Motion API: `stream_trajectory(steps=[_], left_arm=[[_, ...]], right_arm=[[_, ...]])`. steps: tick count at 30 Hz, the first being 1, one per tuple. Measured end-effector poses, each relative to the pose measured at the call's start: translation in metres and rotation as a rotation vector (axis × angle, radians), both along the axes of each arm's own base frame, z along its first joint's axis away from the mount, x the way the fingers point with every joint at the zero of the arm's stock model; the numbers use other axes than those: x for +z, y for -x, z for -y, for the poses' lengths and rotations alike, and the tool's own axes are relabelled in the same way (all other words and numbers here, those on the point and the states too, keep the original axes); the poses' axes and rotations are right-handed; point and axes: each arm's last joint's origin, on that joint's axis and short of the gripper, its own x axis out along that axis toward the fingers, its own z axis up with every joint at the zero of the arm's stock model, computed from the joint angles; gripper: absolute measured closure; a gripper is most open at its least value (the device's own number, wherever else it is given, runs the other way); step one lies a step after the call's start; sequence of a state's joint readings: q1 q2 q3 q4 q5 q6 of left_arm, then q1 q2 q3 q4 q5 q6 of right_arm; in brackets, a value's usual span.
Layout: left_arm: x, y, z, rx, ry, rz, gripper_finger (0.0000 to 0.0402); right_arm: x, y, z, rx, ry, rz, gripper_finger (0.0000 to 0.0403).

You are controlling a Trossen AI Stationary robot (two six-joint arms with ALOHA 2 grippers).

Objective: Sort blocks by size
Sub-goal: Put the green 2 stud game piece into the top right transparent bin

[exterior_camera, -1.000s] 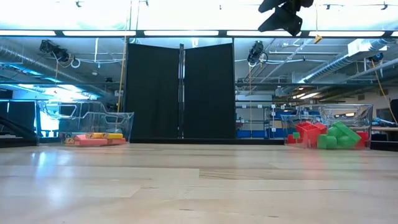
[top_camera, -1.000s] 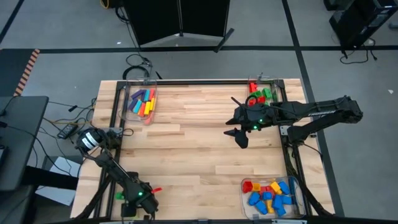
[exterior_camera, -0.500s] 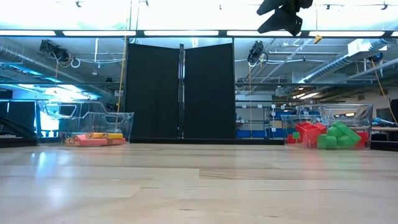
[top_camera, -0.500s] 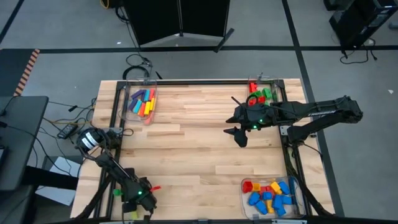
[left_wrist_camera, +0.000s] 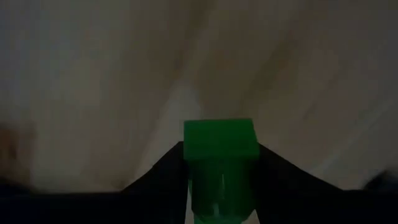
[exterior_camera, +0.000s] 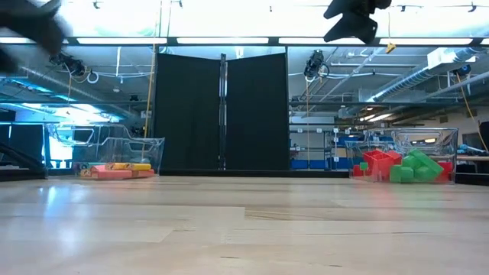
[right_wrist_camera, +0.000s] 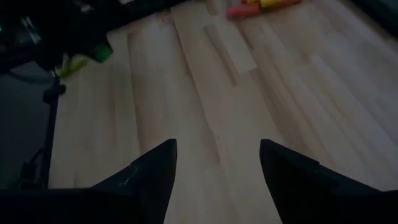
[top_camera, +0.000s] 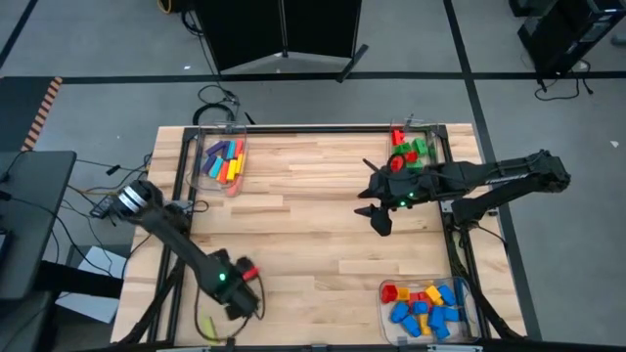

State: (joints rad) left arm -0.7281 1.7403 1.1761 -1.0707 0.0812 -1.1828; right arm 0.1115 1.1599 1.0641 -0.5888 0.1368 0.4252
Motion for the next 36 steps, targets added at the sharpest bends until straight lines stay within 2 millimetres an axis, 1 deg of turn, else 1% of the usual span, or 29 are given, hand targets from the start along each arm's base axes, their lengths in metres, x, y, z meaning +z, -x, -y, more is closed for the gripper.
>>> stream_trajectory(steps=[2,10,13,16,19,25,27,28,33,36], left_arm=[[0.017,-0.005,-0.011,0.054,-0.043,0.135,0.0267],[0.088,-0.018,-0.07,0.271,-0.246,0.718,0.0267],[0.109,-0.026,-0.091,0.306,-0.286,0.878,0.0267],[0.125,-0.037,-0.114,0.329,-0.29,0.983,0.0267],[0.134,-0.049,-0.139,0.385,-0.29,1.05,0.0267],[0.142,-0.073,-0.188,0.485,-0.253,1.171,0.0266],[0.144,-0.079,-0.203,0.497,-0.272,1.21,0.0265],[0.148,-0.082,-0.21,0.496,-0.287,1.252,0.0265],[0.161,-0.088,-0.236,0.435,-0.351,1.381,0.0264],[0.165,-0.09,-0.246,0.394,-0.348,1.428,0.0264]], right_arm=[[-0.002,0.002,-0.002,-0.003,-0.014,-0.026,0.0162],[-0.007,0.007,-0.01,-0.024,-0.067,-0.09,0.0164],[-0.006,0.007,-0.014,-0.008,-0.069,-0.079,0.0163],[-0.003,0.005,-0.015,0.003,-0.07,-0.039,0.0161],[0.002,0.001,-0.016,0.018,-0.062,0.026,0.0162],[0.014,-0.007,-0.016,0.056,0.042,0.174,0.0164],[0.016,-0.009,-0.016,0.059,0.073,0.202,0.0163],[0.017,-0.009,-0.015,0.052,0.09,0.206,0.0163],[0.019,-0.01,-0.008,-0.073,0.184,0.22,0.0166],[0.024,-0.015,0.0,-0.169,0.222,0.286,0.0165]])
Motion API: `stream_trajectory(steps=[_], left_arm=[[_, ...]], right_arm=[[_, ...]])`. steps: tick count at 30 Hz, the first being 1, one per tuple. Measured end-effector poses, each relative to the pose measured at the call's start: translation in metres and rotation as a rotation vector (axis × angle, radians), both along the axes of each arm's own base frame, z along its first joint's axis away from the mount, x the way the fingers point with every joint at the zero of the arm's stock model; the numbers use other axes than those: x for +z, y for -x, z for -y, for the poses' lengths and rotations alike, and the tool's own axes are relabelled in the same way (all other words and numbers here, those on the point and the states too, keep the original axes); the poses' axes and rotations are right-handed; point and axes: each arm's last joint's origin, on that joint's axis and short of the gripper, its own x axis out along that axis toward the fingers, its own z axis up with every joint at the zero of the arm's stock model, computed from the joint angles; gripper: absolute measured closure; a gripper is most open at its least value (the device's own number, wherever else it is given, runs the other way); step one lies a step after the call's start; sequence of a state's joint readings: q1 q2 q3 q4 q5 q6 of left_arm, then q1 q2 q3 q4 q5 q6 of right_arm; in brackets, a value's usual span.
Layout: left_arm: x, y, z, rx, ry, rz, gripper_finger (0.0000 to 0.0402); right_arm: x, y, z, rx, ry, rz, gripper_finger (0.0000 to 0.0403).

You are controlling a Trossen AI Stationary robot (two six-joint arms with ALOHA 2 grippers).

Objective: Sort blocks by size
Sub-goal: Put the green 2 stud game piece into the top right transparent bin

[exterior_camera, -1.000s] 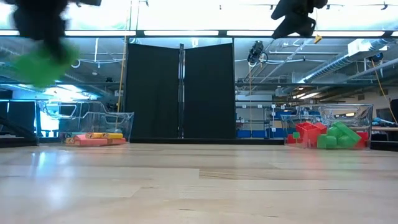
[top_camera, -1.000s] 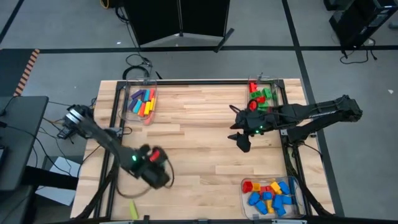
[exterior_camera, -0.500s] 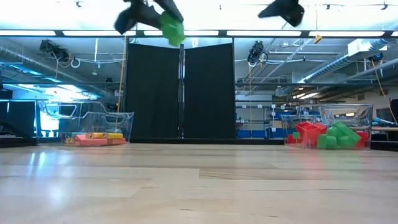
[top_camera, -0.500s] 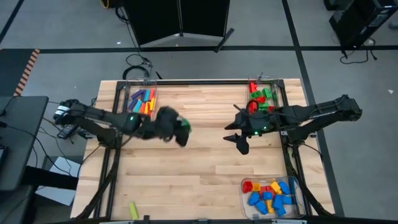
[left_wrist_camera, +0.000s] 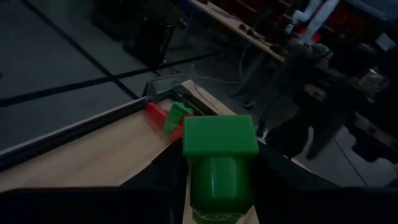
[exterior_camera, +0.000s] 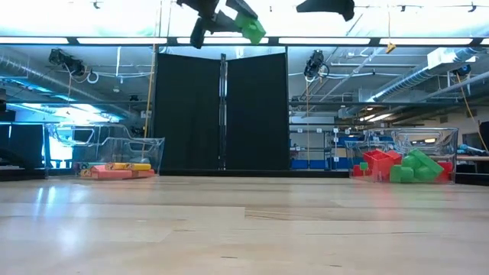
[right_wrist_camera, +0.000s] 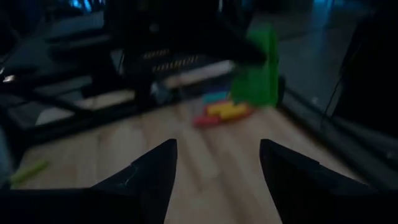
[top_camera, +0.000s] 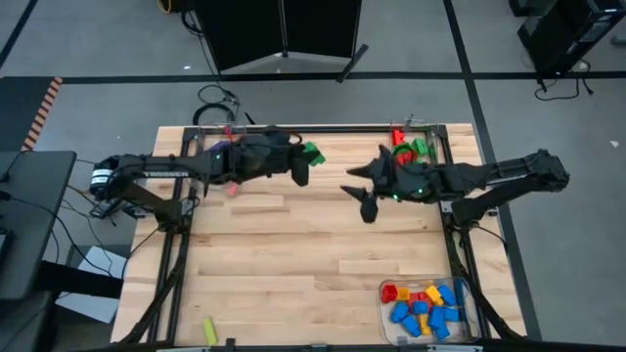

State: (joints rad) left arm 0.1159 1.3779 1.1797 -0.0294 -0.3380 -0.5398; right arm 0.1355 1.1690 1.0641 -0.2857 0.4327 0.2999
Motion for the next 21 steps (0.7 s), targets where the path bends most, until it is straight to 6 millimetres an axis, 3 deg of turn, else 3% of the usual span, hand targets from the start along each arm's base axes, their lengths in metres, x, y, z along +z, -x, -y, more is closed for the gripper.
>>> stream_trajectory(steps=[4,8,15,21], left_arm=[[0.001,0.001,-0.01,-0.032,-0.024,-0.006,0.0264],[0.001,0.002,-0.018,-0.02,-0.071,-0.029,0.0263],[-0.001,0.005,-0.031,-0.003,-0.136,-0.08,0.0263],[0.0,0.008,-0.043,0.03,-0.152,-0.089,0.0263]], right_arm=[[0.003,-0.016,0.01,-0.017,0.078,0.075,0.0155],[-0.01,-0.038,0.017,-0.016,0.193,0.045,0.0136],[-0.026,-0.065,0.028,-0.255,0.389,0.012,0.0102],[-0.044,-0.08,0.046,-0.34,0.372,-0.006,0.0089]])
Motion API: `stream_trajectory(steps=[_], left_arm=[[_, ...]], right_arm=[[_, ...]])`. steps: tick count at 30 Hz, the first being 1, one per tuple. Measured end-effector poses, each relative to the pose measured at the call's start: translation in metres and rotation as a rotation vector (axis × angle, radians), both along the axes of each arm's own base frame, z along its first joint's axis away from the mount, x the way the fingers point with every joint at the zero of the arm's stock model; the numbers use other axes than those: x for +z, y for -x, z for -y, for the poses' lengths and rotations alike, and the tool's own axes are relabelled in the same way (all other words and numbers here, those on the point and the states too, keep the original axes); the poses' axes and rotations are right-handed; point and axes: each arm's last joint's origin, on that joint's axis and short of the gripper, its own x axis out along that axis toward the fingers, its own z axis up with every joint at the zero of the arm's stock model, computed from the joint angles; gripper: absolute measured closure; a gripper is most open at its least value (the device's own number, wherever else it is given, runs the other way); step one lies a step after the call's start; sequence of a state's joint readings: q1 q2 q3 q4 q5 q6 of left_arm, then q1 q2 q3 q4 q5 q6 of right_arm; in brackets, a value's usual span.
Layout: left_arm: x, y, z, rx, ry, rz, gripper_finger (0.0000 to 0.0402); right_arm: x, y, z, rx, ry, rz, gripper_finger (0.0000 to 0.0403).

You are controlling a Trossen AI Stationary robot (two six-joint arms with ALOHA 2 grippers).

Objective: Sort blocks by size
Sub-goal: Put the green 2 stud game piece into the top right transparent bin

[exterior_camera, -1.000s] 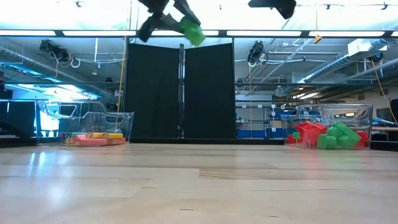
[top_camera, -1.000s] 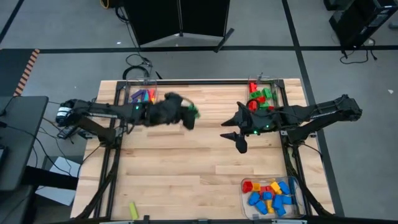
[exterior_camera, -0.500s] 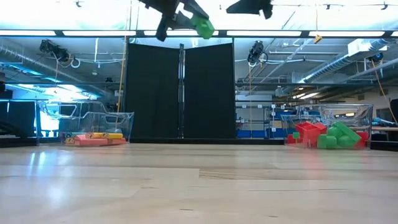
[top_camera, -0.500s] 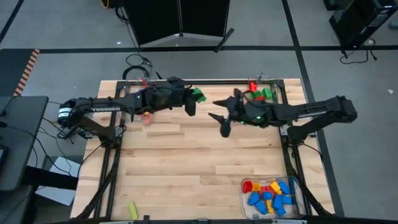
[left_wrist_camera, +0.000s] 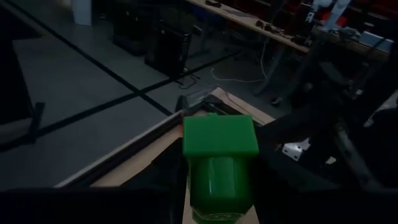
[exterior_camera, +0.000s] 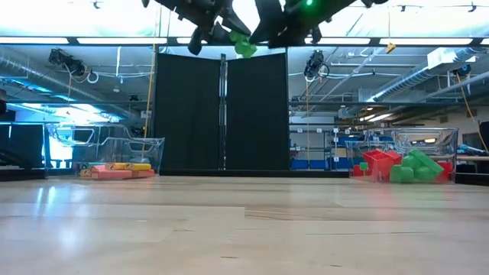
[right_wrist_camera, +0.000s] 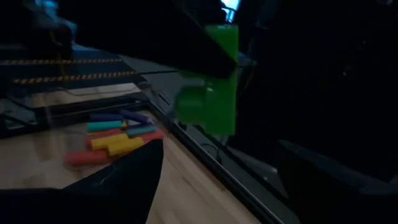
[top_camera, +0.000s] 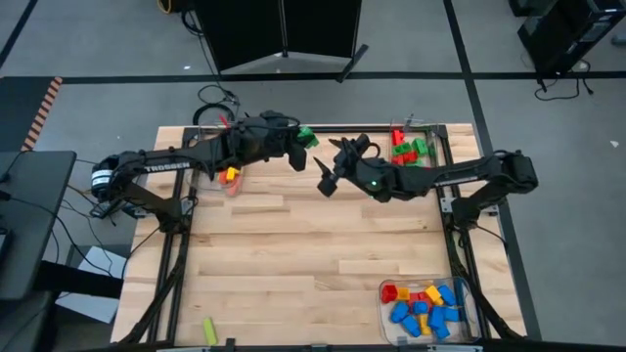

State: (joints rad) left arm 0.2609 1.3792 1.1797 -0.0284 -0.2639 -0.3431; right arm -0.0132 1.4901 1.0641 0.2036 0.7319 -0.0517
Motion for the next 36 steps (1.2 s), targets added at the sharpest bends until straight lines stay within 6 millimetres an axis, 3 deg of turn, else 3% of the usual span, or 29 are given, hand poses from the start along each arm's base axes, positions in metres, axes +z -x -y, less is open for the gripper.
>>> stream_trajectory(steps=[3,13,22,27,33,36], left_arm=[[0.0,0.002,-0.005,0.016,0.0,0.0,0.0263],[0.0,0.002,-0.011,-0.035,0.011,0.006,0.0263],[-0.003,0.002,-0.01,-0.097,-0.033,-0.049,0.0263],[-0.002,0.003,-0.015,-0.153,-0.019,-0.034,0.0263],[-0.002,0.005,-0.019,-0.143,-0.013,-0.031,0.0259],[-0.002,0.005,-0.019,-0.144,-0.03,-0.04,0.025]], right_arm=[[-0.006,-0.007,0.008,-0.013,-0.011,-0.001,0.0085],[0.005,-0.04,0.036,-0.058,0.007,-0.003,0.0082],[0.0,-0.044,0.046,0.044,-0.052,-0.036,0.01],[-0.002,-0.043,0.045,0.042,-0.057,-0.066,0.013],[-0.002,-0.043,0.046,0.016,-0.045,-0.064,0.0208],[-0.001,-0.044,0.046,0.017,-0.041,-0.053,0.0209]])
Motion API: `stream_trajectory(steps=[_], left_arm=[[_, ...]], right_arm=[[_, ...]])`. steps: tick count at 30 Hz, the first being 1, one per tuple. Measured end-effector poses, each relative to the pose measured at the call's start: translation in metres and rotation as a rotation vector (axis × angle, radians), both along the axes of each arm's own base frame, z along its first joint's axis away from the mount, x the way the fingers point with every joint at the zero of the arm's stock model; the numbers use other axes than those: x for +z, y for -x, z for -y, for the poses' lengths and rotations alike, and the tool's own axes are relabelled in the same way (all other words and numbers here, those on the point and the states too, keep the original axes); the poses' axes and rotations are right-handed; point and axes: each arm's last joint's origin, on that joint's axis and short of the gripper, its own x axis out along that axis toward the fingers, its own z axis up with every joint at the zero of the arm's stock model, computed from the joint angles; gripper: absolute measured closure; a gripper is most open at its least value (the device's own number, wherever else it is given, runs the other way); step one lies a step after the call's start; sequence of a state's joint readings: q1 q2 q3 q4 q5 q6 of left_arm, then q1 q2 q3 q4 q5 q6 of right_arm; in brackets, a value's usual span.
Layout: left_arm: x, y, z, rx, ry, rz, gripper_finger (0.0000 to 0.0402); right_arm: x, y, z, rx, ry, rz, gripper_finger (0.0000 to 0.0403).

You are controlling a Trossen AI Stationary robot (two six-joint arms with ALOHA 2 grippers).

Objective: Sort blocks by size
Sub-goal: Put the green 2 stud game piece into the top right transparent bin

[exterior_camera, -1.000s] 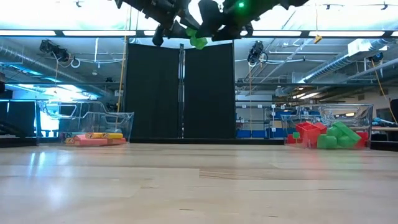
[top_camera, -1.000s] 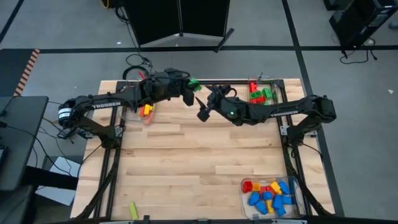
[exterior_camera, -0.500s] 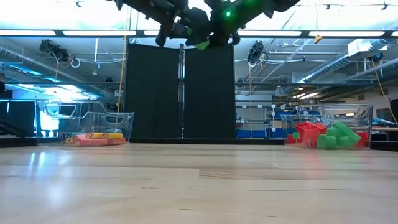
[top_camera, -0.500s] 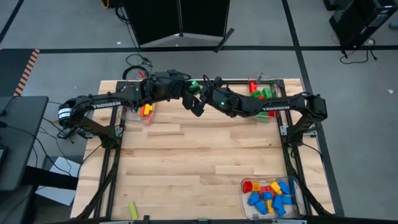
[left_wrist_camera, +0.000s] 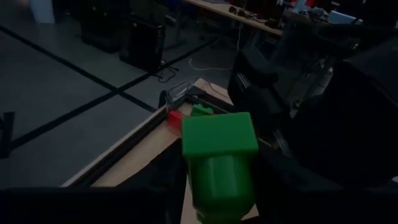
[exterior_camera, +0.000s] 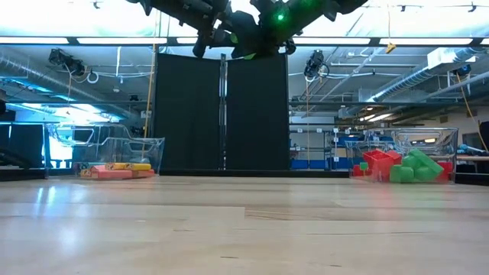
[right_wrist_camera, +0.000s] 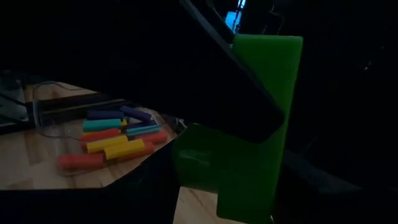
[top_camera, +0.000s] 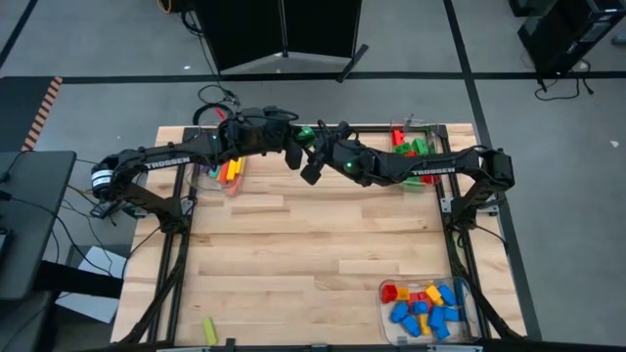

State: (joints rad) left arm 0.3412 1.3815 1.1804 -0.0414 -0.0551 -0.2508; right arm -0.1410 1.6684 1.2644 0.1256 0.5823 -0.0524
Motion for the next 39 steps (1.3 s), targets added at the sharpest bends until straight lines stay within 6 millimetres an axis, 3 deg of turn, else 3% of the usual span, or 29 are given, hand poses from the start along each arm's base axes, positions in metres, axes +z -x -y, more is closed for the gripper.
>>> stream_trajectory(steps=[16,24,28,39], left_arm=[[0.001,0.003,-0.007,0.007,-0.01,-0.002,0.024],[0.0,0.004,-0.01,-0.003,-0.013,-0.01,0.0179],[0.003,0.006,-0.013,-0.01,-0.117,-0.03,0.0154],[0.028,0.034,-0.021,0.063,-0.191,0.034,0.0145]], right_arm=[[0.003,0.002,-0.001,0.002,-0.003,0.008,0.0209],[0.004,0.003,-0.001,-0.012,-0.019,0.025,0.0209],[0.006,0.006,-0.001,-0.037,-0.01,0.013,0.0215],[0.036,0.051,0.008,-0.185,-0.088,-0.005,0.0218]])
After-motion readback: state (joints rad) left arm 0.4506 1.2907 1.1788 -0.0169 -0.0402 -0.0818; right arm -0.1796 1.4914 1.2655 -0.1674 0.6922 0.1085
